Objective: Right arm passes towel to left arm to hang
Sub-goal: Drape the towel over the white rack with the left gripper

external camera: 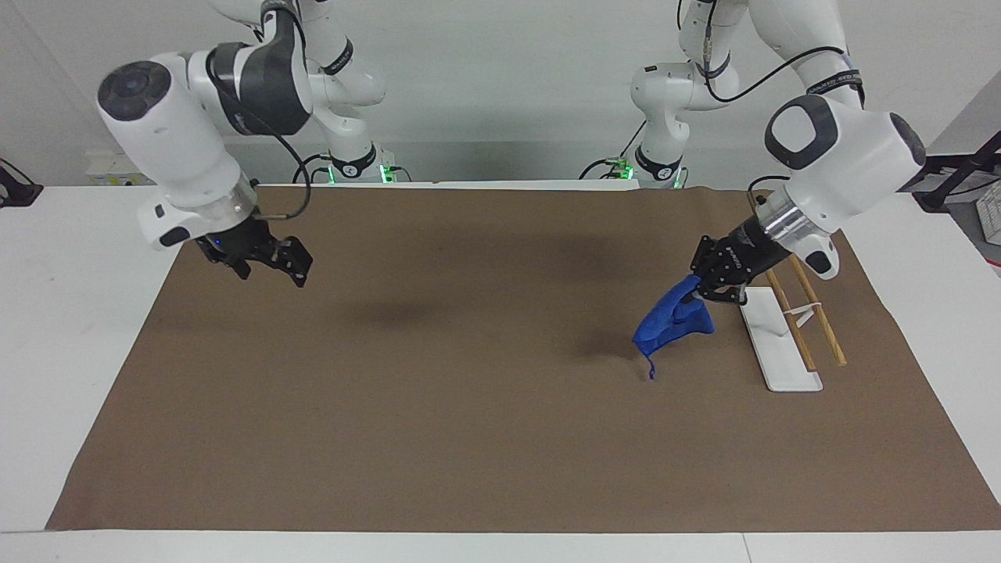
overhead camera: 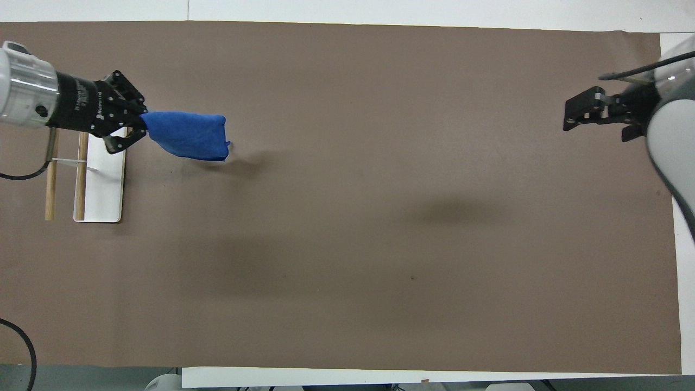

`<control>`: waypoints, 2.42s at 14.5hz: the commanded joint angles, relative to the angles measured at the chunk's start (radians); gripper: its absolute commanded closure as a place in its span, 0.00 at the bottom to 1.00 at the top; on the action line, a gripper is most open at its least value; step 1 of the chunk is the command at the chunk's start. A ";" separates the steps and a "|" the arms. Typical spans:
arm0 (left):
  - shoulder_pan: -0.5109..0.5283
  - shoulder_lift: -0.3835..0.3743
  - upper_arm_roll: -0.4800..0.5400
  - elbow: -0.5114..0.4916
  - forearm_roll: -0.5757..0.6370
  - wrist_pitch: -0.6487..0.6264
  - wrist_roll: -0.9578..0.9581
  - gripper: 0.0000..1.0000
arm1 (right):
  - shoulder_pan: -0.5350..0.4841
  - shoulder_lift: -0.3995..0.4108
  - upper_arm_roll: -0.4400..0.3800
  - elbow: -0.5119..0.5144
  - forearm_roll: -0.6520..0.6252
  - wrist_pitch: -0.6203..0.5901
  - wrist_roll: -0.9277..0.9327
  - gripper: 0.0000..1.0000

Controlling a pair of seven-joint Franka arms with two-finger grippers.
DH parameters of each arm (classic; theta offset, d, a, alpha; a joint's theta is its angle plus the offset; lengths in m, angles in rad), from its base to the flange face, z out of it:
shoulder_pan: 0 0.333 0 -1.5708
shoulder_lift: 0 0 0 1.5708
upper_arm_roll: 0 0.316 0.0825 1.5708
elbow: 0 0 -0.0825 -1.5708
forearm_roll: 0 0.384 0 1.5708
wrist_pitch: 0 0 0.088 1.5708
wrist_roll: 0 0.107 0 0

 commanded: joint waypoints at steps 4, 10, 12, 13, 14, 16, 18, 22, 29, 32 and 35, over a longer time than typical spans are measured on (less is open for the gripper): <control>0.007 -0.020 0.266 0.033 0.056 -0.178 0.202 1.00 | -0.056 -0.010 -0.024 0.205 -0.054 -0.259 -0.172 0.00; 0.017 -0.011 0.340 0.063 0.130 -0.115 0.436 1.00 | 0.025 -0.093 -0.100 0.084 -0.068 -0.210 -0.187 0.00; 0.024 -0.011 0.340 0.053 0.142 -0.067 0.556 1.00 | 0.014 -0.082 -0.098 0.083 -0.054 -0.210 -0.189 0.00; 0.028 -0.011 0.341 0.052 0.145 -0.060 0.578 1.00 | 0.024 -0.078 -0.098 0.084 -0.055 -0.210 -0.187 0.00; 0.030 -0.011 0.341 0.044 0.169 -0.028 0.645 1.00 | 0.019 -0.067 -0.098 0.084 -0.054 -0.207 -0.187 0.00; 0.030 -0.011 0.350 -0.002 0.205 0.093 0.801 1.00 | 0.022 -0.066 -0.098 0.084 -0.054 -0.207 -0.186 0.00; 0.031 -0.011 0.369 -0.003 0.213 0.101 0.839 1.00 | 0.028 -0.067 -0.096 0.084 -0.054 -0.209 -0.186 0.00; 0.031 0.000 0.375 -0.022 0.217 0.128 1.016 0.84 | 0.024 -0.067 -0.092 0.083 -0.054 -0.210 -0.186 0.00; 0.028 -0.002 0.373 -0.005 0.295 0.046 1.193 0.01 | 0.021 -0.070 -0.093 0.078 -0.054 -0.213 -0.184 0.00; 0.018 0.000 0.350 0.012 0.311 0.037 1.375 0.01 | 0.028 -0.070 -0.092 0.078 -0.052 -0.213 -0.184 0.00; 0.014 -0.003 0.243 0.033 0.444 -0.004 1.460 0.01 | 0.030 -0.072 -0.090 0.078 -0.052 -0.215 -0.186 0.00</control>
